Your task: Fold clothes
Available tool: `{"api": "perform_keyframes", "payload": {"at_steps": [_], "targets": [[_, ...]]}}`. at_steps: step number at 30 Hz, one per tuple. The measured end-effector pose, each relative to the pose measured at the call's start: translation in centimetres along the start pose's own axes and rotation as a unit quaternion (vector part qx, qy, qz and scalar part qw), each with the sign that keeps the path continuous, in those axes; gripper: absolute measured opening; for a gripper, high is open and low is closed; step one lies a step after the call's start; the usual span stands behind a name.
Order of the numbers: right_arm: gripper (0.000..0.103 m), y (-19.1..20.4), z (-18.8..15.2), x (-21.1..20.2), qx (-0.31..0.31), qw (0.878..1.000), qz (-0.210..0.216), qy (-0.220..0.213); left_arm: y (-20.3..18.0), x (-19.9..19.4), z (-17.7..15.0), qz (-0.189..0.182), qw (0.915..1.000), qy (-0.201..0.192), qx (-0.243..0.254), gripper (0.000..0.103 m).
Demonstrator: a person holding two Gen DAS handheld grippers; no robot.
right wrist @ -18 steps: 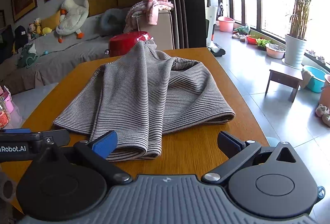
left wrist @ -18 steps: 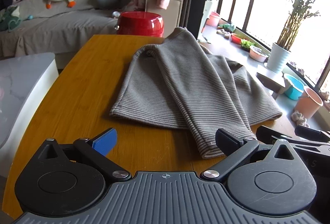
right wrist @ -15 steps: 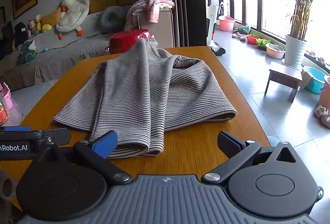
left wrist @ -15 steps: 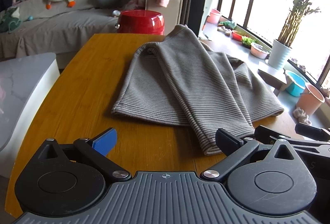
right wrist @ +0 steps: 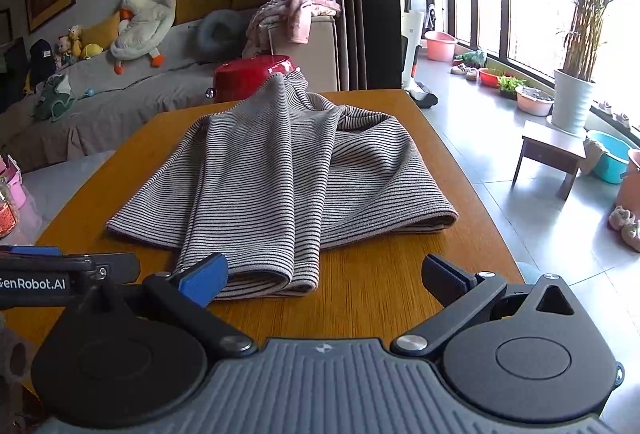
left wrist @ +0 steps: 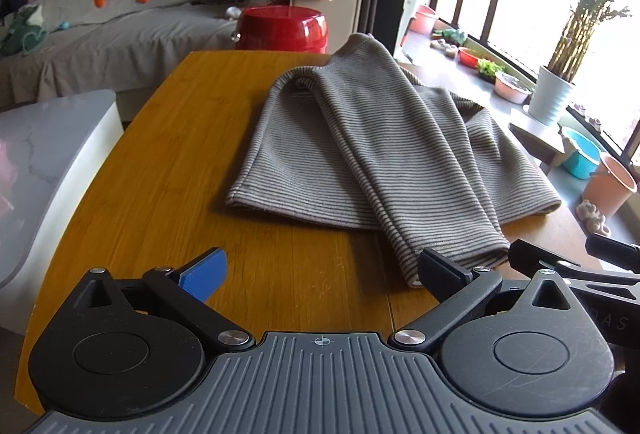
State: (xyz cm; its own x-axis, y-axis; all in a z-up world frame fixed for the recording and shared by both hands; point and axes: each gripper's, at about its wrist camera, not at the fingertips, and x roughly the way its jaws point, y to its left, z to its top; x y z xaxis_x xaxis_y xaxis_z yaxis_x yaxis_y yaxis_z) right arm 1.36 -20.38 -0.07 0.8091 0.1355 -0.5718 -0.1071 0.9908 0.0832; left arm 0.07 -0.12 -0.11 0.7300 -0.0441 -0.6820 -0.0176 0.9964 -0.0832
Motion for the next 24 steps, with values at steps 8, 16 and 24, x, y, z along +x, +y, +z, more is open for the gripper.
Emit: {"api": "perform_keyframes", "payload": {"at_steps": [8,16,24], "targets": [[0.103,-0.11,0.02,0.00,0.002,1.000,-0.001,0.003,-0.10,0.01,-0.04,0.003,1.0000,0.005,0.004,0.103],[0.103,-0.11,-0.08,0.27,0.001,1.000,0.000,0.008,-0.13,0.01,-0.05,0.002,0.9999,0.010,0.005,0.103],[0.103,-0.16,0.08,0.30,0.000,1.000,0.001,0.008,-0.03,0.09,-0.09,0.002,0.9999,0.013,0.002,0.103]]}}
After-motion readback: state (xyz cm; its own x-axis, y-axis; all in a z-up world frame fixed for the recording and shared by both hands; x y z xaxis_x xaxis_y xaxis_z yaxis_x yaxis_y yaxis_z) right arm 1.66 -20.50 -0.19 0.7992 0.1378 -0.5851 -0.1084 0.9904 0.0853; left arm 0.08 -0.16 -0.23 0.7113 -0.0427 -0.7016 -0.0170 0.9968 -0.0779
